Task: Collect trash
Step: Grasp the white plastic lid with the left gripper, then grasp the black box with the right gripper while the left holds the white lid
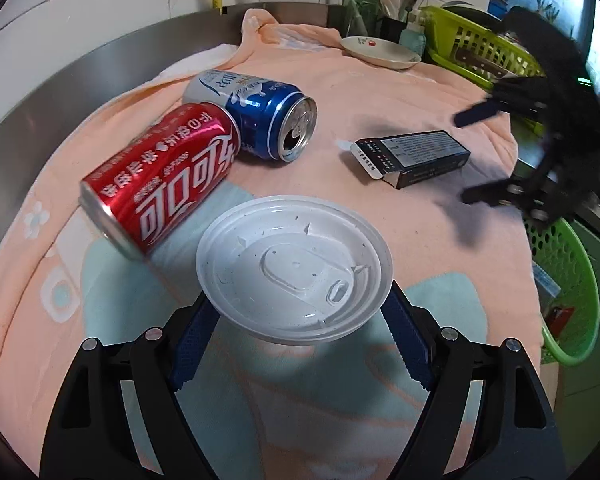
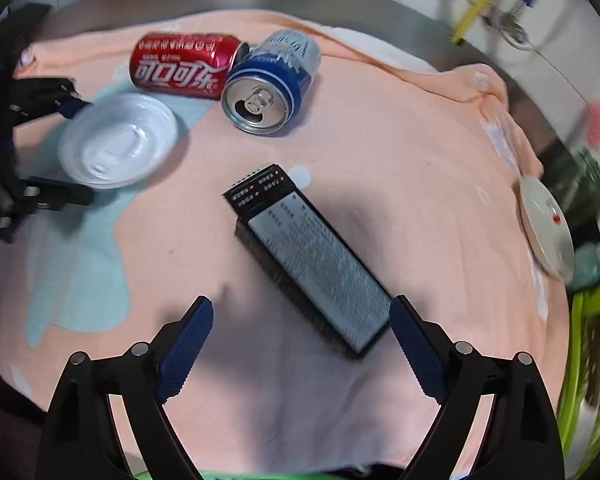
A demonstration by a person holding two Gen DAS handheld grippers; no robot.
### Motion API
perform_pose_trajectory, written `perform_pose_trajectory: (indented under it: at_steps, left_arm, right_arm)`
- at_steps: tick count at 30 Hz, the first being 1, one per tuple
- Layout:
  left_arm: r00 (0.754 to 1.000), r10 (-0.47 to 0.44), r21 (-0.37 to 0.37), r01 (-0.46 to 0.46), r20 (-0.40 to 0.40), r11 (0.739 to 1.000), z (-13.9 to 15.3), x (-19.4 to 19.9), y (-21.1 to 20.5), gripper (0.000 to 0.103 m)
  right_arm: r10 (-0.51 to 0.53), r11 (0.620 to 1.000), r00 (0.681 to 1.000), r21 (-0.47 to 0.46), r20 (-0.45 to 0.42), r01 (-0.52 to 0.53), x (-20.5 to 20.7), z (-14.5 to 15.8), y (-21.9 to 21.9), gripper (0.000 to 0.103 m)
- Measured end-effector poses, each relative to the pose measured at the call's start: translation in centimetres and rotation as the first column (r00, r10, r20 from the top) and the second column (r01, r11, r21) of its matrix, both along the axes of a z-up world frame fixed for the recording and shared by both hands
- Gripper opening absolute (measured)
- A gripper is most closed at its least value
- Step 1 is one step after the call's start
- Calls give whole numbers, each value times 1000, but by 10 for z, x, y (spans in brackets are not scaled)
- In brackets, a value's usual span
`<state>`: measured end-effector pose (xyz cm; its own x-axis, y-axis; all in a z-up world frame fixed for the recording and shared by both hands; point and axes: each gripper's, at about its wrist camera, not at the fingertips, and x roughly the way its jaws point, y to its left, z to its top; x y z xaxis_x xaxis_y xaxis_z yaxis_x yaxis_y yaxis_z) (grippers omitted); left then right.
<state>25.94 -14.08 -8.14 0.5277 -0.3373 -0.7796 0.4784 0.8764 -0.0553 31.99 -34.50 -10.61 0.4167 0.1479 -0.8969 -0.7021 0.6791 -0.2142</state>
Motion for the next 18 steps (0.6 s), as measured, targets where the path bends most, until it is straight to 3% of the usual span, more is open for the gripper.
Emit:
perform_pose_trajectory:
  at_steps: [6,13,18]
  left_arm:
    - [1000,-25,-3,26,12,1000,7,-21,8,79]
    - [999,-34,-17,34,-1,999,7,-31,14,79]
    - [1000,-29,-25,29,-6,999,6,-33,15,79]
  right_arm:
    - [45,997,999,-60,-26,-47,27,-16,12,87]
    - [15,1000,991,8,-131,-14,44,-20,8,87]
    - [12,999,989,35,-146,-7,32,-16,5,66]
